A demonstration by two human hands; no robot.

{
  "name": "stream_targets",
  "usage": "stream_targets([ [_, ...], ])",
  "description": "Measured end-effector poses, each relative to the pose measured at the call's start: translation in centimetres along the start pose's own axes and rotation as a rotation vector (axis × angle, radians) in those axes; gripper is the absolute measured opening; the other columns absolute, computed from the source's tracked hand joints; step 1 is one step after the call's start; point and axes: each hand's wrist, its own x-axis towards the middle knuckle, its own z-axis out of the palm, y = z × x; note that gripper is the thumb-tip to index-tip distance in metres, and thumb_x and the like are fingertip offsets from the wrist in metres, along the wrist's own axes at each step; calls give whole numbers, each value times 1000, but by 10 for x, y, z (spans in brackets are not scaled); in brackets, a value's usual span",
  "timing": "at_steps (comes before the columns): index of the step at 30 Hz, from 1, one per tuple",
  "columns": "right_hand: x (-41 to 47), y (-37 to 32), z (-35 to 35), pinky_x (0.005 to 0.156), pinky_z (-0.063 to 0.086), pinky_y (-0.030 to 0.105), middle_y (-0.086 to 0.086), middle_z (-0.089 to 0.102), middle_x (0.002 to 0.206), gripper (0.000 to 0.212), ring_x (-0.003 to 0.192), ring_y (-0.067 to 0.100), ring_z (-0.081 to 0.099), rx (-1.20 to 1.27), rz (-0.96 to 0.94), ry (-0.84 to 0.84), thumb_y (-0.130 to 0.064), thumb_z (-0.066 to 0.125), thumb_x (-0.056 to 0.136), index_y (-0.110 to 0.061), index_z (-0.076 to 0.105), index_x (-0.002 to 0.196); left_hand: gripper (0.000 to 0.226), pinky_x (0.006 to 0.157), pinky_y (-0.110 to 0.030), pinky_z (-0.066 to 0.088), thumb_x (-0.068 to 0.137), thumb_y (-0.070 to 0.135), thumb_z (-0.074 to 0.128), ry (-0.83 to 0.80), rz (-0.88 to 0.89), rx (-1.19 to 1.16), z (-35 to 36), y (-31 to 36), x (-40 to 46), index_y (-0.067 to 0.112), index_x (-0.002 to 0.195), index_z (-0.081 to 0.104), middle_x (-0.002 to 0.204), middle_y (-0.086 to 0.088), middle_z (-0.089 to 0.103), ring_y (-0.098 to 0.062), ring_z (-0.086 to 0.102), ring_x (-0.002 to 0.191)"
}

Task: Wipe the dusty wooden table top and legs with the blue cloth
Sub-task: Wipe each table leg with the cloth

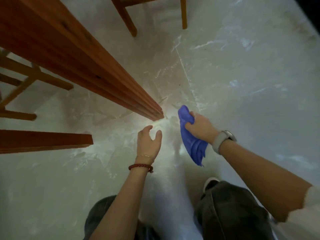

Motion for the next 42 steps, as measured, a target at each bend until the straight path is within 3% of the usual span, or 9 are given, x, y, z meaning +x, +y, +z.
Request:
stream_targets([
  [4, -74, -25, -44, 68, 35, 28, 18, 54, 92, 12, 83, 30, 53, 158, 83, 42, -9, 49, 86, -7, 48, 97, 45, 102, -40, 34, 92, 30, 45, -150, 196, 528, -38, 55, -59, 15, 134, 38, 138, -10, 42, -27, 40, 125],
  [7, -124, -48, -89, 76, 34, 25, 13, 57, 113, 40, 103, 30, 54, 220, 157, 75, -9, 51, 86, -10, 46, 126, 42, 100, -40, 35, 93, 30, 42, -219, 210, 586, -65, 110, -101, 17, 133, 40, 135, -8, 45, -26, 42, 122],
  [12, -186, -95, -162, 89, 39, 32, 11, 49, 132, 56, 117, 33, 49, 255, 233, 208, -13, 51, 89, -12, 29, 140, 40, 100, -40, 37, 93, 27, 43, -216, 178, 413, -102, 184, -162, 18, 132, 41, 135, -8, 45, -26, 45, 121],
  [17, -209, -159, -218, 76, 38, 29, 8, 58, 109, 39, 91, 24, 53, 193, 204, 195, -12, 49, 88, -12, 44, 126, 42, 103, -41, 37, 93, 26, 44, -171, 133, 234, -135, 244, -184, 18, 134, 38, 138, -9, 41, -27, 42, 124],
  [21, -201, -213, -258, 84, 41, 31, 0, 50, 104, 40, 95, 19, 50, 109, 113, 138, -12, 49, 89, -14, 42, 128, 43, 104, -39, 35, 92, 22, 46, -64, 110, 72, -155, 303, -171, 15, 134, 38, 138, -10, 41, -26, 41, 125],
  [27, -132, -264, -311, 80, 36, 27, 0, 47, 107, 41, 98, 18, 49, -8, 13, 60, -11, 46, 92, -10, 39, 132, 43, 103, -32, 34, 92, 19, 45, 78, -13, -165, -162, 374, -123, 17, 135, 36, 140, -8, 37, -22, 38, 128],
  [34, -41, -282, -324, 87, 40, 31, 6, 48, 118, 46, 108, 25, 51, -7, 5, -20, -16, 48, 93, -7, 30, 134, 45, 104, -39, 39, 90, 17, 49, 286, -194, -266, -155, 383, -66, 13, 134, 38, 137, -12, 40, -26, 42, 125],
  [39, 8, -292, -296, 79, 40, 21, 1, 48, 104, 39, 93, 16, 48, 0, -16, -202, -13, 53, 91, -7, 40, 127, 48, 106, -38, 35, 90, 16, 51, 456, -445, -255, -146, 361, -45, 12, 135, 36, 142, -13, 35, -27, 38, 130],
  [42, 28, -297, -278, 64, 37, 13, 0, 50, 96, 31, 84, 16, 49, -14, -90, -358, -7, 51, 90, -11, 45, 120, 46, 98, -35, 40, 88, 11, 53, 626, -624, -381, -144, 357, -39, 8, 132, 39, 137, -15, 38, -27, 47, 119],
])
